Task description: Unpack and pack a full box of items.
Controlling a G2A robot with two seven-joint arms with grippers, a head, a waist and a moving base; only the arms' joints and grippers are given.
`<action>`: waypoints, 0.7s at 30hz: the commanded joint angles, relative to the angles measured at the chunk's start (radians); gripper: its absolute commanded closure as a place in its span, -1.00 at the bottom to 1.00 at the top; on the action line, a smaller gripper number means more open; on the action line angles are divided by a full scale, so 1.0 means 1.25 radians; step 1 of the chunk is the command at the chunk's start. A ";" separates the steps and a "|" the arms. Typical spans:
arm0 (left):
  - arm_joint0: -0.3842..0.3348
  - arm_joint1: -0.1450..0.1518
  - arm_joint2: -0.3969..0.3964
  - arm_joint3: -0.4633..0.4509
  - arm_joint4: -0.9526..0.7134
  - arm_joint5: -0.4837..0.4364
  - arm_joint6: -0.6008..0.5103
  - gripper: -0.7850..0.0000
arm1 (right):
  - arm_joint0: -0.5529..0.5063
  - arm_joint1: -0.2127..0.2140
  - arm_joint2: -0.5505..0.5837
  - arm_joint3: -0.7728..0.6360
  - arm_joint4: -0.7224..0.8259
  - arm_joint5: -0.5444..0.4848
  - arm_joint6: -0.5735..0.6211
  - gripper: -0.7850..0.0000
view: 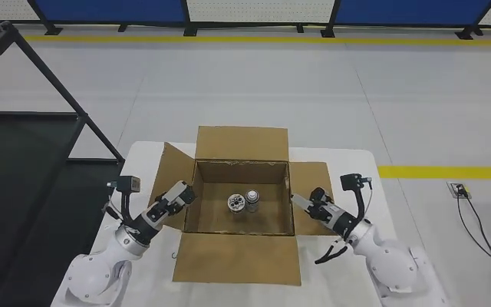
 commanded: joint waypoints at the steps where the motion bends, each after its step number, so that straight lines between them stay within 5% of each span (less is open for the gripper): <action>1: 0.011 0.001 -0.008 0.000 -0.004 -0.003 0.006 -1.00 | 0.004 0.000 -0.001 0.011 0.003 0.000 0.001 -1.00; 21: 0.044 0.006 -0.044 0.056 -0.042 -0.016 0.022 -1.00 | 0.044 0.004 -0.022 0.081 0.049 -0.014 0.000 -1.00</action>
